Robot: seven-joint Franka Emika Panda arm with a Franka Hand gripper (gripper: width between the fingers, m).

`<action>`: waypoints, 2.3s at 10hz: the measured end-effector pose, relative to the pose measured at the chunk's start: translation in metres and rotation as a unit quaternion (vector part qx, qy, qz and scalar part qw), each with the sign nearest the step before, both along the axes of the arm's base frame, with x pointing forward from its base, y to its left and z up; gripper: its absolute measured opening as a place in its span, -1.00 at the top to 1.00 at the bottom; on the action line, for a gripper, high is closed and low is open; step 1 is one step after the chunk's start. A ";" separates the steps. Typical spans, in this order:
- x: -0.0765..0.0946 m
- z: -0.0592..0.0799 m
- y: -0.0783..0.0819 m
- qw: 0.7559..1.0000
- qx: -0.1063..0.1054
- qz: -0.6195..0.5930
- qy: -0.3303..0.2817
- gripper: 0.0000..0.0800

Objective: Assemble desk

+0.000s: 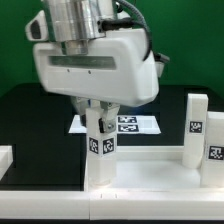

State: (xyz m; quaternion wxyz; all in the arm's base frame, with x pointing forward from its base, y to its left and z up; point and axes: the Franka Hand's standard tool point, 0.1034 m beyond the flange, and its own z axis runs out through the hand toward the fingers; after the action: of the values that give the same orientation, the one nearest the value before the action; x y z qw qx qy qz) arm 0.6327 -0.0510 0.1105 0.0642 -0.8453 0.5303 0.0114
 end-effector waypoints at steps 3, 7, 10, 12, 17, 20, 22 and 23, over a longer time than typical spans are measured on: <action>0.001 0.000 0.000 0.995 0.006 -0.096 0.012 0.29; 0.000 -0.001 -0.002 0.985 0.020 -0.172 0.007 0.29; 0.006 0.006 -0.002 0.998 -0.017 0.060 -0.014 -0.43; 0.006 0.006 0.002 0.984 -0.024 0.176 -0.026 -0.59; 0.006 0.000 0.010 0.863 -0.062 0.500 -0.043 -0.62; 0.005 -0.002 0.009 0.859 -0.061 0.507 -0.042 -0.58; 0.005 -0.002 0.007 0.886 -0.061 0.459 -0.037 0.28; 0.006 -0.001 0.005 0.918 -0.063 0.390 -0.035 0.27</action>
Offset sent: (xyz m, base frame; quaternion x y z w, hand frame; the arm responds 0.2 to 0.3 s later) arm 0.0000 0.0000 0.0000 0.0000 0.0000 0.1296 0.9916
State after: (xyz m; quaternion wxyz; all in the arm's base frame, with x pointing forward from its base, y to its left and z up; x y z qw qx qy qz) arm 0.6388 -0.0460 0.1091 0.0200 -0.9872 0.1558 -0.0274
